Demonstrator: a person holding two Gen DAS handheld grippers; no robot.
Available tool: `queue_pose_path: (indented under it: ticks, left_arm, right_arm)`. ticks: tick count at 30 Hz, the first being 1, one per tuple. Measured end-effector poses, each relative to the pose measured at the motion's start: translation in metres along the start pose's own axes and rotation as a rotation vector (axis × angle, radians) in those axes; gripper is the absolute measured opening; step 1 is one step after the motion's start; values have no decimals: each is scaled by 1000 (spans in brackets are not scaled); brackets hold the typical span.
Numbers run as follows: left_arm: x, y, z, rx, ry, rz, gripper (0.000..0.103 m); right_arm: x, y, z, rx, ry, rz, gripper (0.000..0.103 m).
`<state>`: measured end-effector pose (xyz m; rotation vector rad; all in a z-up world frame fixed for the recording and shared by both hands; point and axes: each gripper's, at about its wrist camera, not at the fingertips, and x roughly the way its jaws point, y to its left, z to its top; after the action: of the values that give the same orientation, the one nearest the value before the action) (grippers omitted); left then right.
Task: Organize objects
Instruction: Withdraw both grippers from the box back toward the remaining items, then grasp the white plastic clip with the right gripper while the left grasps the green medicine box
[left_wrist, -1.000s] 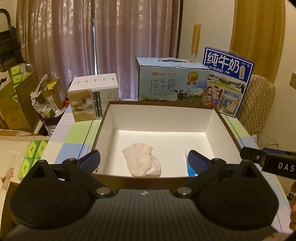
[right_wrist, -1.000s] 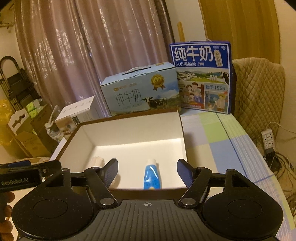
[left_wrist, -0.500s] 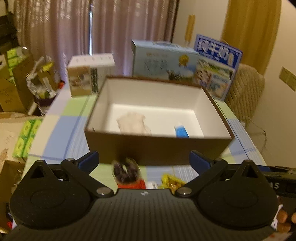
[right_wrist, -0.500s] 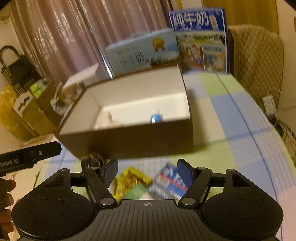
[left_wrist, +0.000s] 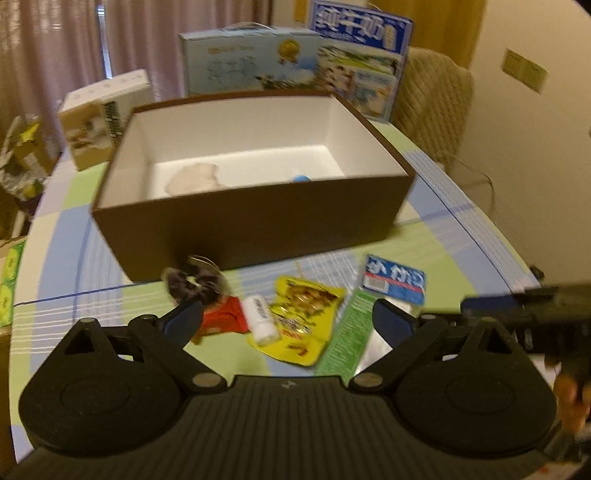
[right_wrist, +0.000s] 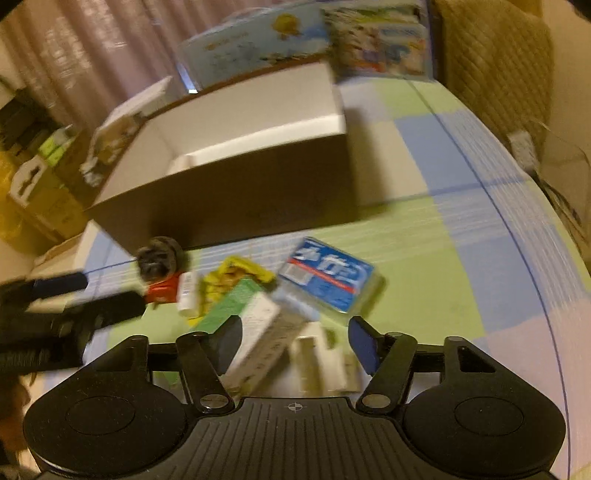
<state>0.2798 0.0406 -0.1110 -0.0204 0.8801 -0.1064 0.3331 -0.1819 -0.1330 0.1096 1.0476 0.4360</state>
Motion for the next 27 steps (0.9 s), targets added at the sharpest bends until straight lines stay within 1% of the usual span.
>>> queue_pose_path:
  ticks: [3, 5, 9, 11, 15, 17, 18, 20, 22, 27]
  left_arm:
    - [11, -8, -7, 44, 42, -21, 90]
    - [17, -13, -12, 77, 72, -29, 85]
    - [27, -17, -20, 122, 107, -41, 80]
    - [32, -18, -22, 140, 125, -56, 71]
    - [42, -25, -27, 187, 162, -67, 65]
    - [48, -28, -30, 212, 180, -69, 55]
    - [48, -28, -30, 211, 170, -71, 52]
    - [49, -27, -29, 207, 170, -88, 41]
    - [51, -24, -28, 193, 173, -103, 40]
    - [55, -23, -25, 199, 169, -98, 38]
  right_arm:
    - [4, -15, 3, 70, 24, 11, 57]
    - [5, -18, 4, 65, 29, 0, 57]
    - [9, -27, 4, 67, 46, -9, 57]
    - [10, -29, 3, 66, 57, -9, 57]
    - [11, -32, 2, 46, 62, -12, 57]
    - [13, -34, 2, 40, 72, -15, 57]
    - [13, -35, 1, 34, 76, -15, 57]
    - [14, -35, -1, 15, 79, -11, 57]
    - [15, -33, -3, -13, 83, -14, 57]
    - [19, -30, -8, -74, 107, -4, 57]
